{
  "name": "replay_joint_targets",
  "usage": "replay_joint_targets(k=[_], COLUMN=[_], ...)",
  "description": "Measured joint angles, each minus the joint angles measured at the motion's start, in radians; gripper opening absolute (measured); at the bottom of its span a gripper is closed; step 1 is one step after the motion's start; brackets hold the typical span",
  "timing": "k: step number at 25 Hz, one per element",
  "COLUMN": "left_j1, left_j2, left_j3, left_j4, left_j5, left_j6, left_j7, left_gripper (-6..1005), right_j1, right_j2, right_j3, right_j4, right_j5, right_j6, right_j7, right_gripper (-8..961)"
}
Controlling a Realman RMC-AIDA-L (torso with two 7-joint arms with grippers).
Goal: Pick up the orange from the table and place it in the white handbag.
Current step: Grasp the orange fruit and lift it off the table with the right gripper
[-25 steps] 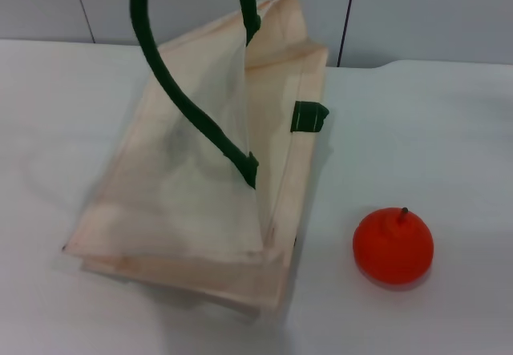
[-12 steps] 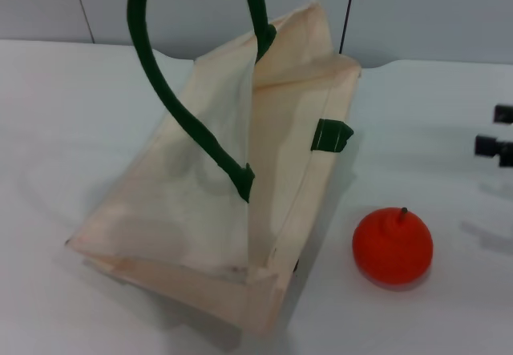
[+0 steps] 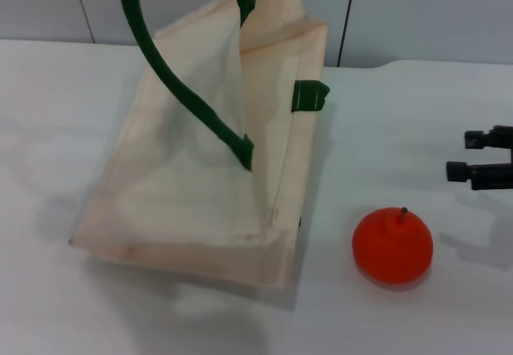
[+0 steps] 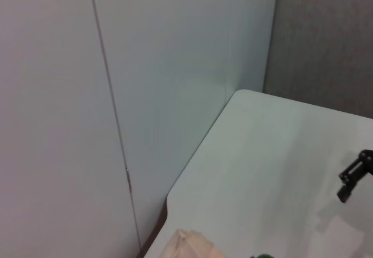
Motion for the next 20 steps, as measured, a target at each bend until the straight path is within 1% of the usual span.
replay_joint_targets(k=[2,4,7,8,9,13,17,20], left_j1=[0.013,0.031,0.039,0.041,0.042,0.04,0.042,0.043], left_j2=[0.0,0.001,0.001,0.001,0.001,0.0,-0.004,-0.007], left_j3=[0.0,-0.001,-0.001,-0.001,0.0,0.001,0.001,0.001], left_j4=[0.0,0.0,0.003,0.006,0.008,0.01,0.01,0.01], left_j5=[-0.009,-0.018,-0.021,-0.021,-0.021,-0.02,-0.017,-0.019], left_j6=[0.0,0.0,0.0,0.0,0.0,0.0,0.0,0.0], left_j7=[0.0,0.001,-0.001,-0.001,-0.001,-0.001,0.001,0.001], left_gripper=[140,141,141,142,142,143,144,144], right_j1=[0.012,0.021,0.023,0.023,0.023,0.013,0.016,0.023], right_j2=[0.005,0.02,0.058,0.065,0.065,0.087,0.093,0.096], right_j3=[-0.018,-0.057,-0.136,-0.148,-0.148,-0.167,-0.176,-0.185], right_j4=[0.002,-0.005,-0.033,-0.041,-0.041,-0.082,-0.083,-0.077], right_j5=[0.0,-0.001,-0.001,-0.001,-0.001,-0.008,-0.049,-0.097], right_j6=[0.021,0.025,0.018,0.018,0.018,-0.015,-0.063,-0.067], right_j7=[0.012,0.023,0.038,0.044,0.044,0.05,0.052,0.067], right_gripper=[883,886,889,889,889,887,877,869])
